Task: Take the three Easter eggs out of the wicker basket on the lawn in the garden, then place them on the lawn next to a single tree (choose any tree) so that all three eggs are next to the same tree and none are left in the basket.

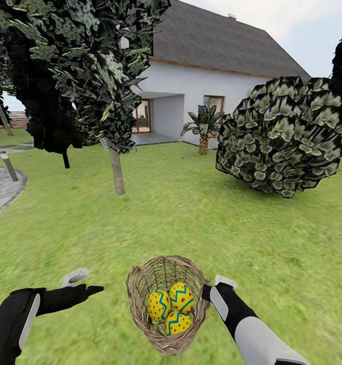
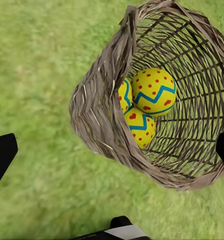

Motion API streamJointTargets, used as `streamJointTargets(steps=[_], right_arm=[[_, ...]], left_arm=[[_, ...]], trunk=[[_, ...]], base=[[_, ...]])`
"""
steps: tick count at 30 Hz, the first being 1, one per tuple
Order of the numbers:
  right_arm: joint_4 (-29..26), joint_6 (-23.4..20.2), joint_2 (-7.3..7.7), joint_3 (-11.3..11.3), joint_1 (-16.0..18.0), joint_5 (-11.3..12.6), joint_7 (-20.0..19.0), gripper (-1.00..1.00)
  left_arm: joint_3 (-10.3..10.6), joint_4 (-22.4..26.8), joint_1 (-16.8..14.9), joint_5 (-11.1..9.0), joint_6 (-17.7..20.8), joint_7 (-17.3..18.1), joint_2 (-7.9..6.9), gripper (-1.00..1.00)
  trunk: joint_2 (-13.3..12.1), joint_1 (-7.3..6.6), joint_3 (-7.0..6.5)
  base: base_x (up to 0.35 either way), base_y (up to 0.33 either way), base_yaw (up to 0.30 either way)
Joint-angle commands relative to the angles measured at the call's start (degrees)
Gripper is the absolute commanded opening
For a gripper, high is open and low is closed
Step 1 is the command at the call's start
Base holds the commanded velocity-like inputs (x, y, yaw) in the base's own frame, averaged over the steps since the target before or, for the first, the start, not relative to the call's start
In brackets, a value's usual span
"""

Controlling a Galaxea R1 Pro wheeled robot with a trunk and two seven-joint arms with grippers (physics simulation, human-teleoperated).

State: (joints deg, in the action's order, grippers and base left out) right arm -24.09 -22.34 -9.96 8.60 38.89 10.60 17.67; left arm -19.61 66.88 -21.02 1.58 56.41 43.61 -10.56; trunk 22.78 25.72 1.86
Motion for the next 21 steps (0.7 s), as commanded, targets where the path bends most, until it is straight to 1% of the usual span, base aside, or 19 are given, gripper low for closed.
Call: streamJointTargets(steps=[1, 21], right_arm=[[-0.17, -0.07, -0.03, 0.1, 0.04, 0.83, 0.35, -1.0], [-0.17, -0.07, -0.03, 0.1, 0.05, 0.83, 0.35, -1.0]], left_arm=[[-0.08, 0.0, -0.08, 0.18, 0.37, 0.34, 0.01, 1.0], [-0.08, 0.0, -0.08, 0.18, 0.37, 0.34, 0.01, 1.0]], trunk=[[0.14, 0.06, 0.13], [0.14, 0.06, 0.13]], base=[[0.234, 0.201, 0.146], [0.234, 0.201, 0.124]])
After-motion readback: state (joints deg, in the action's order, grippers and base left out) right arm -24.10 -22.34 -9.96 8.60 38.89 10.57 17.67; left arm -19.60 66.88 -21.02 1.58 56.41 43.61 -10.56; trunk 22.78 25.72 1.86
